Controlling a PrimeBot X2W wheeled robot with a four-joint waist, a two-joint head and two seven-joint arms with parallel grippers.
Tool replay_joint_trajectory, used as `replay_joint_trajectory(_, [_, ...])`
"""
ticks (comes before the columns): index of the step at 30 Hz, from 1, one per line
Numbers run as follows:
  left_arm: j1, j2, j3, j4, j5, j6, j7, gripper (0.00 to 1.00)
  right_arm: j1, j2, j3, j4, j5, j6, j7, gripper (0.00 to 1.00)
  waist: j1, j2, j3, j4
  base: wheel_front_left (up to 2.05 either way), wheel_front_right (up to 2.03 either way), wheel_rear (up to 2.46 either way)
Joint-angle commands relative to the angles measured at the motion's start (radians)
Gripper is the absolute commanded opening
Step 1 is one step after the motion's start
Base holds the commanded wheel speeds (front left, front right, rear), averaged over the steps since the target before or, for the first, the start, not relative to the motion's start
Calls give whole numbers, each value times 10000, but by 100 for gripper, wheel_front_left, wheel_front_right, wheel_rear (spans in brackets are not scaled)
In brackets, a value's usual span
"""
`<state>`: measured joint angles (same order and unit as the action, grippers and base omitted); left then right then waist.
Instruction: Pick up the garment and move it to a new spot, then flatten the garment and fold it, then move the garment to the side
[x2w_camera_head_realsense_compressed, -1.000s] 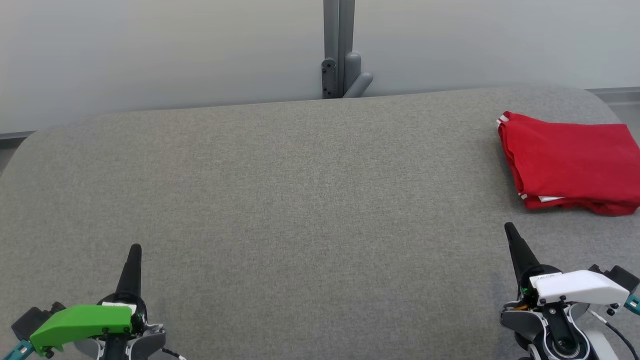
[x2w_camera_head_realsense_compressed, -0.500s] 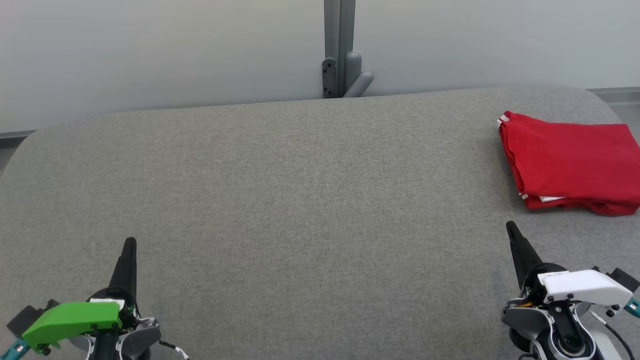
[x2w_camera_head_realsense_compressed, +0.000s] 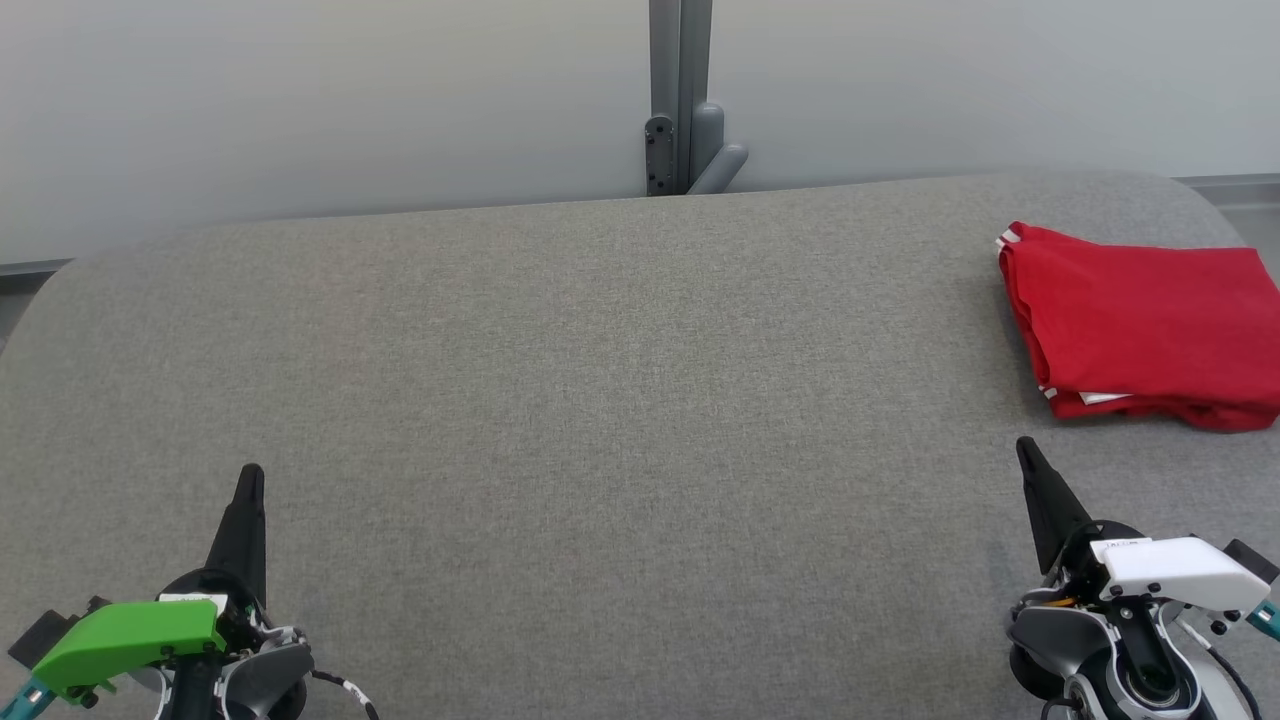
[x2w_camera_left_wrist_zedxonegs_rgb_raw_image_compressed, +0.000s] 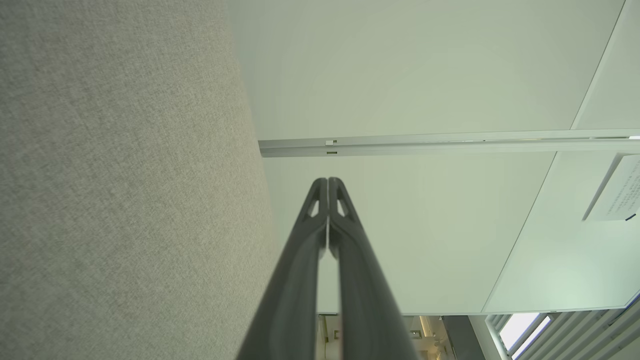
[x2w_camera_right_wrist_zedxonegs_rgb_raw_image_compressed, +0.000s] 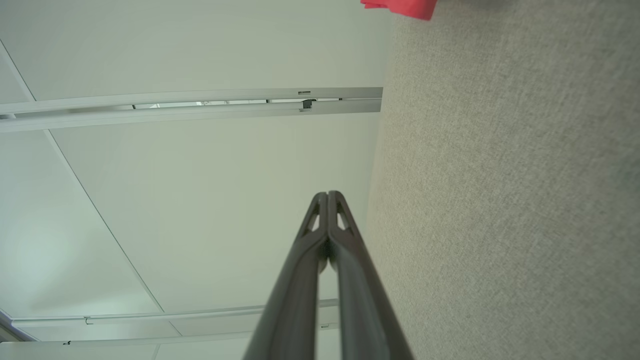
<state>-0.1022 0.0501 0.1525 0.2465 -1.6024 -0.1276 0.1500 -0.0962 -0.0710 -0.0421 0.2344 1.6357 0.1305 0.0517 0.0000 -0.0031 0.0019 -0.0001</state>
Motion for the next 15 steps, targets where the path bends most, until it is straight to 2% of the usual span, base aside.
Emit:
replay_joint_trajectory(1, [-124,40,39,5,-88,-69,34,0,-95,-18,-36,25,77,4,28,0,0,31,0,1,0,0,0])
replay_joint_trajectory(15, [-125,35,43,3,-81,-69,40,0,-98,15,-69,25,20,4,70,0,0,31,0,1,0,0,0])
